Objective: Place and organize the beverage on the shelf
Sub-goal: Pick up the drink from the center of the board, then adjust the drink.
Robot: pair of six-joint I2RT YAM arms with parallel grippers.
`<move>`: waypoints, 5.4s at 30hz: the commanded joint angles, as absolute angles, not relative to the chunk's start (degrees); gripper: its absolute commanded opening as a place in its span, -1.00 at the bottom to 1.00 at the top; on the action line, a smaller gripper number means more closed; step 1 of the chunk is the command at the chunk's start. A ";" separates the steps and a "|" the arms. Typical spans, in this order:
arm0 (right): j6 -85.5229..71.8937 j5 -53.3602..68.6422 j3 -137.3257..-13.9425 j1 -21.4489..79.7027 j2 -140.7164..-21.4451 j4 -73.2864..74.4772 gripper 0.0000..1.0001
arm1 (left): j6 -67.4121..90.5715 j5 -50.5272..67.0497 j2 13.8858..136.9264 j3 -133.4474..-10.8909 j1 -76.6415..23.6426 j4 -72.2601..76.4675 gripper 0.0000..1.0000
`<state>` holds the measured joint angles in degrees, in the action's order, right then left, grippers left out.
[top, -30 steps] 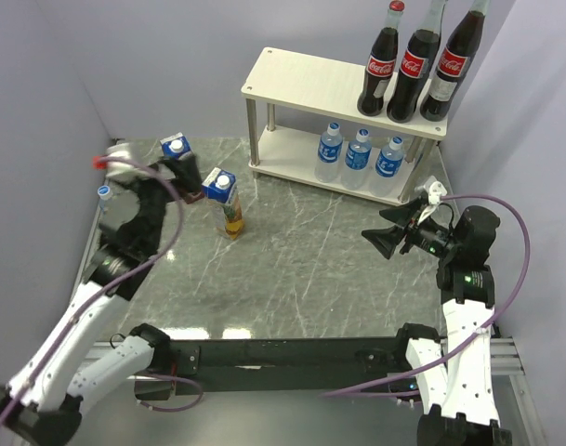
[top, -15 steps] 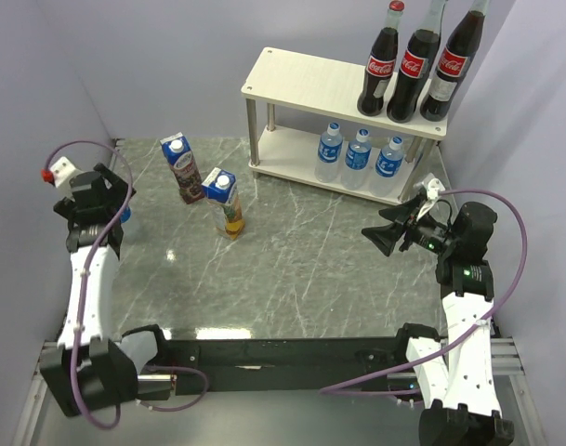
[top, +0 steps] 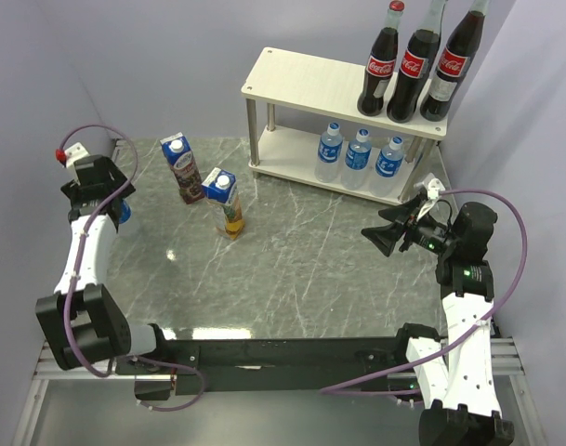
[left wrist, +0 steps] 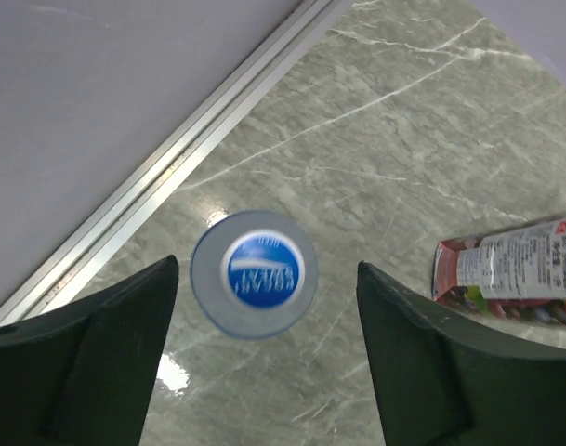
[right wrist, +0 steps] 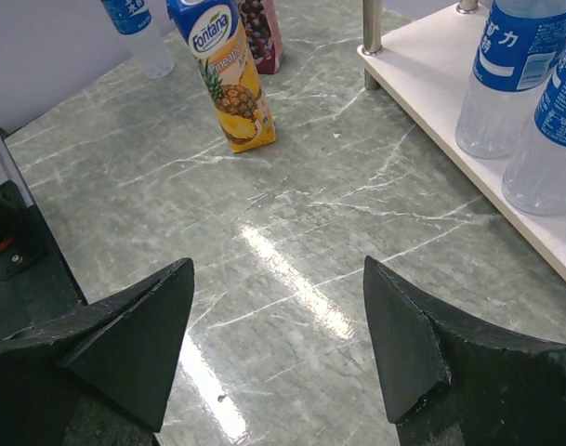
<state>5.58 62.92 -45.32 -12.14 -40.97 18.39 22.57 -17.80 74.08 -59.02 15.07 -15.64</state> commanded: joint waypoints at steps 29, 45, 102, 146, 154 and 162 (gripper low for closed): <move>9.75 68.29 -46.23 -11.87 -40.70 19.07 0.59 | 17.84 11.24 53.45 -54.50 1.25 -22.93 -0.99; 27.14 73.22 -46.14 -3.26 -43.76 28.38 0.59 | 18.90 26.04 51.58 -54.92 -29.14 -11.70 -0.99; 2.20 40.78 -38.32 14.24 -43.50 2.02 -1.00 | 16.79 5.37 85.35 -92.23 -57.13 -6.78 0.68; -13.97 36.03 -38.67 5.01 -41.31 0.26 -0.98 | 15.21 7.65 101.51 -73.12 -61.43 17.93 0.97; -14.06 37.35 -38.85 4.92 -41.13 0.18 -0.88 | 13.89 4.22 103.45 -74.88 -61.35 15.03 0.69; -14.85 40.16 -38.94 4.40 -41.57 0.18 -0.74 | 14.15 7.65 103.36 -75.24 -61.43 15.99 -0.26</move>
<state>-12.27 33.93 -35.35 4.12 -43.51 7.01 14.46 7.70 103.50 -72.69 -61.47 11.38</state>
